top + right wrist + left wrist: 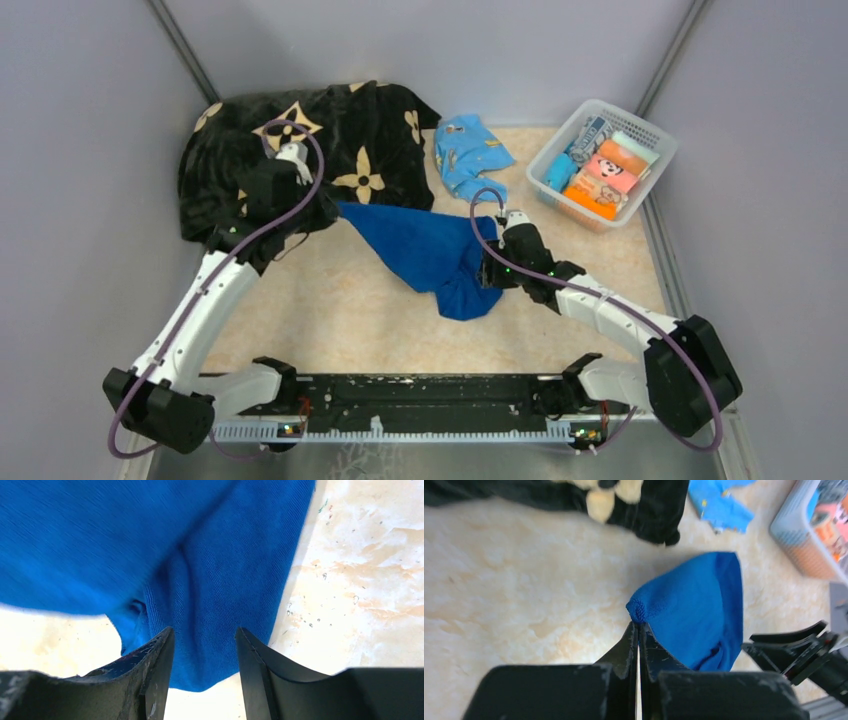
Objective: Roll the towels
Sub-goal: Flatten out the towel at the center of the board.
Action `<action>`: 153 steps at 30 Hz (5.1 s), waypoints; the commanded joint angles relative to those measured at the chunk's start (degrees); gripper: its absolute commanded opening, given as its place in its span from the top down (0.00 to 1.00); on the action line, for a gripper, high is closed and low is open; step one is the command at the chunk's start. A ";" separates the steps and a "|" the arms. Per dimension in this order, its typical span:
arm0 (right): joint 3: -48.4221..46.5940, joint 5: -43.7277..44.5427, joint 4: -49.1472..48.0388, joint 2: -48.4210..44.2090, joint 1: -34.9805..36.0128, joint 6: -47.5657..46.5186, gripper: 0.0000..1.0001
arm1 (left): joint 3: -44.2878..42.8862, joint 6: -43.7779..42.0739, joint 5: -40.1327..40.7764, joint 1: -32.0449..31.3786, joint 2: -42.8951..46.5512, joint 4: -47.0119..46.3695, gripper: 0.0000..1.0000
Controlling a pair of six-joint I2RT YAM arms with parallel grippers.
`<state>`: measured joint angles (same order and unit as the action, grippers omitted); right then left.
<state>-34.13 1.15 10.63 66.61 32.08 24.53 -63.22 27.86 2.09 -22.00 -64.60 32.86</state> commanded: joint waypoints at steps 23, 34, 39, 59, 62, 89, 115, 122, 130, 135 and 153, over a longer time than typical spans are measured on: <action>-8.08 0.55 -5.24 23.66 4.53 -1.07 0.64 | -7.04 -4.45 0.96 5.72 2.94 4.56 1.00; -30.10 32.50 10.82 14.05 1.82 -18.47 1.00 | -22.66 -6.31 -4.85 16.41 -5.16 3.56 1.00; -29.55 27.02 10.99 -0.24 1.68 -20.83 0.94 | -24.97 -6.76 -7.51 20.30 -2.54 1.81 1.00; -9.82 -1.92 1.67 -4.75 1.67 -9.27 0.37 | 2.49 -9.62 1.67 21.47 1.38 2.62 0.73; -9.61 -1.20 1.98 -1.68 1.67 -8.37 0.37 | 2.68 -10.63 4.35 21.47 -0.02 4.09 0.53; -8.37 -6.30 0.78 16.64 -10.15 -5.50 0.55 | 19.04 2.84 -1.03 2.73 0.12 6.10 0.22; -12.79 10.17 1.15 18.24 -18.54 -7.57 1.00 | 11.75 1.81 8.34 -14.96 -15.18 11.26 0.39; -10.79 7.72 -0.07 17.15 -18.58 -7.31 1.00 | 5.52 0.57 10.57 -22.20 -25.60 13.23 0.55; -9.71 6.41 -0.67 15.86 -18.54 -7.31 1.00 | 5.84 -1.90 6.87 -22.20 -28.50 12.49 0.61; -9.73 5.98 -0.49 15.97 -18.59 -7.31 1.00 | 7.21 -1.88 4.42 -22.30 -29.05 9.63 0.62; -10.28 4.13 -0.15 14.98 -18.61 -6.70 1.00 | 10.00 0.62 7.77 -22.82 -37.66 8.80 0.79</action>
<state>-43.57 6.24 11.97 84.36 13.63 17.65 -56.45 27.18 7.57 -44.42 -96.64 42.98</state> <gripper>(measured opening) 0.010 0.271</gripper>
